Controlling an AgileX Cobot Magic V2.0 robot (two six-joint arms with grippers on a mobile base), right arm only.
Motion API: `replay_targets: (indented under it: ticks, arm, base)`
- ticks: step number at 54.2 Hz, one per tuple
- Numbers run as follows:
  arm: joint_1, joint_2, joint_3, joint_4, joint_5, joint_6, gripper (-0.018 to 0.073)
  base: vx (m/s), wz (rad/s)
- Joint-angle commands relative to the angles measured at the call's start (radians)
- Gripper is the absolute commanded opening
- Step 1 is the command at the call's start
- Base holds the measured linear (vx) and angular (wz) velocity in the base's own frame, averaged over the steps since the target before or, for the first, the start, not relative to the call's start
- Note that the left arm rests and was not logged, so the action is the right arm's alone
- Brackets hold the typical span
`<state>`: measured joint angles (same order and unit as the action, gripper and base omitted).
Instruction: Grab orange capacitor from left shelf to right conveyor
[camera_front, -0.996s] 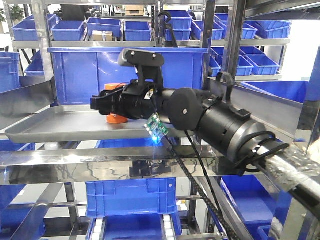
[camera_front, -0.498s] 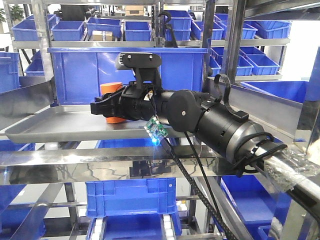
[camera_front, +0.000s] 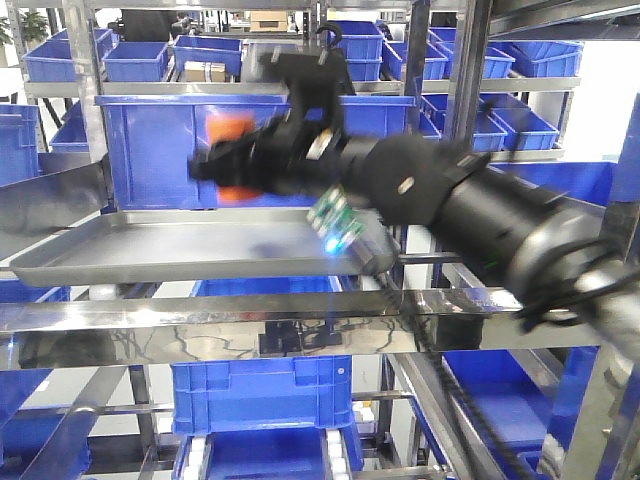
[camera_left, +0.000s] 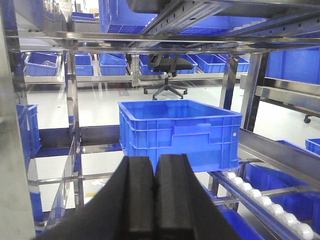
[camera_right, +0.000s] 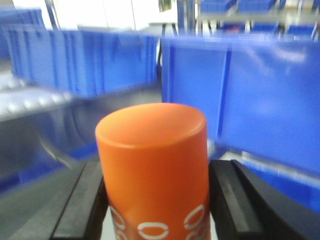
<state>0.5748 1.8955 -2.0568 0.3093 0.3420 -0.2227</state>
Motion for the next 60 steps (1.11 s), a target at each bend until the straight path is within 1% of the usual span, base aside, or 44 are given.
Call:
replay_targets:
  ticks: [1,9,15,24,29,34,38,40,44,49,55,60]
  arm:
    - [-0.004,-0.124,-0.040,-0.008,-0.095,-0.048,-0.0010]
    - [-0.004,-0.225,-0.017,-0.007,-0.020,-0.098,-0.0010]
    - [-0.004,-0.341,0.085,-0.004,0.019,-0.117,-0.0010]
    - [-0.004,-0.553,0.352,0.012,-0.033,-0.170,-0.0008]
    - [-0.004,-0.667,0.530,0.046,-0.091,-0.170,-0.0009]
    - [0.004,-0.754,0.664,0.098,-0.118,-0.172,-0.0009]
    - [0.034,-0.811,0.773,0.107,-0.170,-0.200,-0.0009]
    - [0.058,-0.840,0.829,0.107,-0.221,-0.219,-0.0009]
    - [0.130,-0.888,0.941,0.101,-0.342,-0.271,-0.0009]
    - [0.226,-0.911,1.044,0.102,-0.425,-0.295,-0.0009]
    - [0.301,-0.895,1.092,0.102,-0.455,-0.288,-0.0009]
    - [0.335,-0.879,1.096,0.096,-0.461,-0.289,-0.0009]
  base:
    - [0.00,0.00]
    - [0.00,0.00]
    - [0.00,0.00]
    - [0.00,0.00]
    - [0.00,0.00]
    - [0.00,0.00]
    - [0.00,0.00]
    - [0.00,0.00]
    - [0.00,0.00]
    - [0.00,0.00]
    - [0.00,0.00]
    - [0.00,0.00]
